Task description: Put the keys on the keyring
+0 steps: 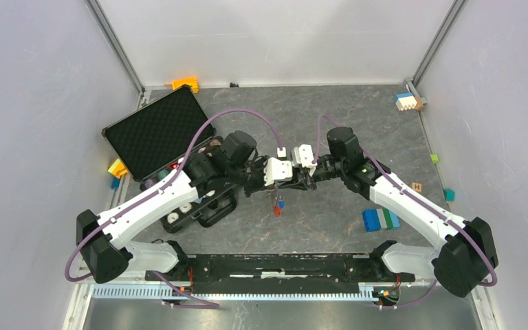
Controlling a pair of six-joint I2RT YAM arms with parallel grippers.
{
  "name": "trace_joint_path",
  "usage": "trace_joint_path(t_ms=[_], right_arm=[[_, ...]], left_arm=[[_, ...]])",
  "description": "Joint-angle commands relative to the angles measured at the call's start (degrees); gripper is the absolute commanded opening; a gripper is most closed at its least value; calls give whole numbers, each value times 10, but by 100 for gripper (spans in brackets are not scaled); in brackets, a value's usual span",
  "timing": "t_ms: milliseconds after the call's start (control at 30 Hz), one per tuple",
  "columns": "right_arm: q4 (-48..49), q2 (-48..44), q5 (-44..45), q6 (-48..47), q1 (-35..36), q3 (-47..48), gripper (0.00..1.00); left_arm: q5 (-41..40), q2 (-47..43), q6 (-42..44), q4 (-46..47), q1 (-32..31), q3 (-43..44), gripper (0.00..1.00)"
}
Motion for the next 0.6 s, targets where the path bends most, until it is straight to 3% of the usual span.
trace_joint_path(t_ms=[0,300,567], right_arm=[[33,2,2,15,4,3,24],[40,2,-9,6,0,-8,21],[54,-5,-37,23,-16,-14,32]], left_arm=[[27,-13,12,21,-3,17,2],[23,-42,10,58,1,-16,2],[38,-69,11,85,19,-51,2]])
